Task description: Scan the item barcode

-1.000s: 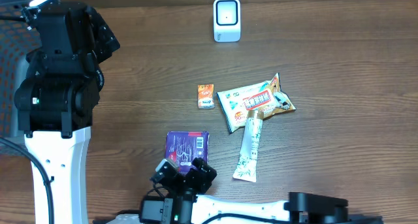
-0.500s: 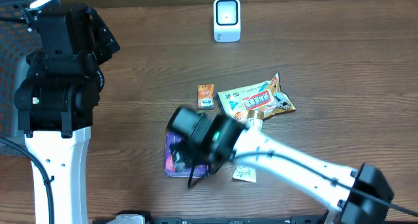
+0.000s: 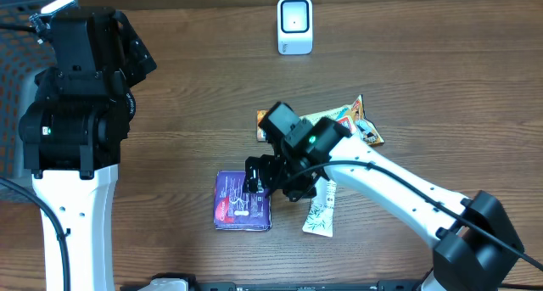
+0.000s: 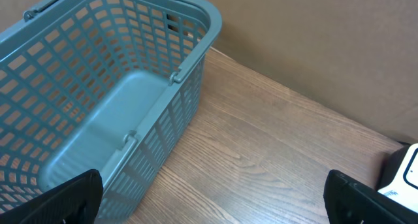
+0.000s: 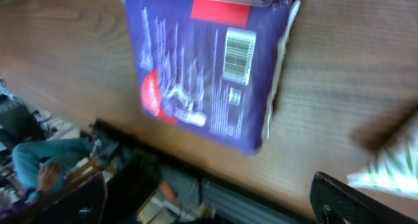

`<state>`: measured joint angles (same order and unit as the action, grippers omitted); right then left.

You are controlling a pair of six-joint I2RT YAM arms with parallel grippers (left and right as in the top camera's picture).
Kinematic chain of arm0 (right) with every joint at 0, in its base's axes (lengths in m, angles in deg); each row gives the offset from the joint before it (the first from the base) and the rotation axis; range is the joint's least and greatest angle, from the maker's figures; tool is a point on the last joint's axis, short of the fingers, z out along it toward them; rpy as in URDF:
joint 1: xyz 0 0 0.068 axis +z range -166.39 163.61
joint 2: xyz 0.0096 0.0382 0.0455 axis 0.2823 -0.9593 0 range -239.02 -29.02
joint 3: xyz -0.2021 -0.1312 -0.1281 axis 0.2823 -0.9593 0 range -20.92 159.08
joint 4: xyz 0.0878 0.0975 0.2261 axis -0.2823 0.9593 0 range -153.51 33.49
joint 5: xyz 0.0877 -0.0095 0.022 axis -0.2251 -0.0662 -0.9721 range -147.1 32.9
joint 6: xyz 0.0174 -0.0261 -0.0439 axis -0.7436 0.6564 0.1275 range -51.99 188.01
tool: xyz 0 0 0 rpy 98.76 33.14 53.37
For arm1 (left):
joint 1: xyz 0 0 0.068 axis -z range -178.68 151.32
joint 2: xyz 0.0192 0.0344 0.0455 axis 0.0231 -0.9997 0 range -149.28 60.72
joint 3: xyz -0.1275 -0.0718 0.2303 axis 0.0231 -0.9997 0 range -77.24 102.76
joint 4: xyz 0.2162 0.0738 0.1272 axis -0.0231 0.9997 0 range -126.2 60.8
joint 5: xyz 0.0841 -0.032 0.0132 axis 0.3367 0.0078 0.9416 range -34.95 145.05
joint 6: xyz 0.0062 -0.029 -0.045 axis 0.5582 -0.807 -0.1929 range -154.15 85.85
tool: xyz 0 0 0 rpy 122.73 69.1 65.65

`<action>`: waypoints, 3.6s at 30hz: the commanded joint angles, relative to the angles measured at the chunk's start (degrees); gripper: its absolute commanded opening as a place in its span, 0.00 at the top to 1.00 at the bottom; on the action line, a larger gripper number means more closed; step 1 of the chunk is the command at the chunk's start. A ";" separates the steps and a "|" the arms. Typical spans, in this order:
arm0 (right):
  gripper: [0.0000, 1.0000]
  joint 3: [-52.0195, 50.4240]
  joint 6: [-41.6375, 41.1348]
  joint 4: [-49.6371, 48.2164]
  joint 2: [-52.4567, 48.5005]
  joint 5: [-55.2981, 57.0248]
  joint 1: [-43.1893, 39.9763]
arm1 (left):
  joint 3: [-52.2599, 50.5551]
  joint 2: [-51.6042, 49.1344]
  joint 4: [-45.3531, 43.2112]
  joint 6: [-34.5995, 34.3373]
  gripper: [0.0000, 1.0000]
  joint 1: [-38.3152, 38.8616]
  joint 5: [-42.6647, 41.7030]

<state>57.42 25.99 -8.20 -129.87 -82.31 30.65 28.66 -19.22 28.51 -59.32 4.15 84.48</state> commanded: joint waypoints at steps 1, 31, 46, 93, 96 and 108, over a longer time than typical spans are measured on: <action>0.00 -6.32 -0.20 -7.10 1.07 1.60 0.13 | 0.59 -0.07 -0.09 -0.55 0.00 -0.35 1.25; 0.38 -12.61 -1.95 -16.98 -4.07 8.63 6.54 | 0.59 -0.07 0.02 -0.55 0.00 -0.35 3.65; 0.96 -9.77 15.78 -12.48 -4.04 9.40 6.19 | 0.59 -0.15 0.02 -0.57 0.00 -0.35 3.80; 0.00 4.70 2.62 -1.60 -3.98 11.50 -5.38 | 0.59 -4.68 -0.02 -0.52 0.00 -0.35 4.46; 0.00 2.78 0.48 -2.62 -3.98 11.41 -5.46 | 0.59 -4.68 0.26 -0.48 0.00 -0.35 5.68; 0.00 -9.20 -0.31 -14.51 -3.98 6.34 -5.51 | 0.59 -4.68 0.44 -0.48 0.00 -0.35 5.95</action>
<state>49.49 26.23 -21.03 -133.81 -74.24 25.25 28.66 -23.81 28.92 -59.32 4.15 88.80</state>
